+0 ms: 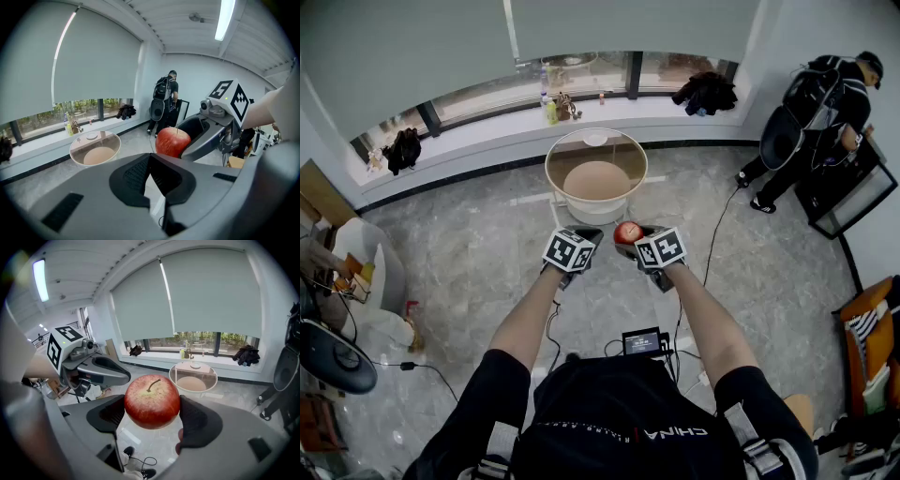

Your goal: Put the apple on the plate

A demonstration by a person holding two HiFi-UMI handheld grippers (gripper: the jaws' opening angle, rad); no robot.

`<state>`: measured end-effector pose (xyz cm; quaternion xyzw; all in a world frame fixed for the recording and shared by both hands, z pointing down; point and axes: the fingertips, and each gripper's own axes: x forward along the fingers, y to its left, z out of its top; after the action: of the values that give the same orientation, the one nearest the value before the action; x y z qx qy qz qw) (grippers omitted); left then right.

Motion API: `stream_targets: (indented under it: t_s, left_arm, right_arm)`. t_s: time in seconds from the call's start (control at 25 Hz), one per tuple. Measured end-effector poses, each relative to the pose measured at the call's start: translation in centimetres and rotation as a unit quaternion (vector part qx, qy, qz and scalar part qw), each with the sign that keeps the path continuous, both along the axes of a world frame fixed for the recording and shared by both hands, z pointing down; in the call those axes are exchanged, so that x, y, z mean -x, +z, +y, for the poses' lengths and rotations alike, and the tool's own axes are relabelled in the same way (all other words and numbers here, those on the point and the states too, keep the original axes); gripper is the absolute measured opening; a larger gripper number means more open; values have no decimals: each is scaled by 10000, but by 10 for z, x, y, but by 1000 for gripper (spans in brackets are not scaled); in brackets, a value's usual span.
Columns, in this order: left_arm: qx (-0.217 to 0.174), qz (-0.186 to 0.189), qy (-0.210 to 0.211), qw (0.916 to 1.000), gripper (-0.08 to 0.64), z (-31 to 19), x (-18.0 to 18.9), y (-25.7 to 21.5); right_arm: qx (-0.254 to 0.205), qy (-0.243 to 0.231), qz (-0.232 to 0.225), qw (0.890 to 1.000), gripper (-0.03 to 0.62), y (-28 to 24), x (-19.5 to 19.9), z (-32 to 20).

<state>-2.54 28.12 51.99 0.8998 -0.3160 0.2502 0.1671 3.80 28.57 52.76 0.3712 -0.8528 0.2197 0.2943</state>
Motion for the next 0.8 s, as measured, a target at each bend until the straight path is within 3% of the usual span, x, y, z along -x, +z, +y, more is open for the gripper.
stream_targets:
  t_s: [0.8]
  left_arm:
    - [67, -95, -39, 9999, 17, 5, 0, 16]
  right_arm:
    - [-184, -164, 96, 9997, 376, 7, -1, 5]
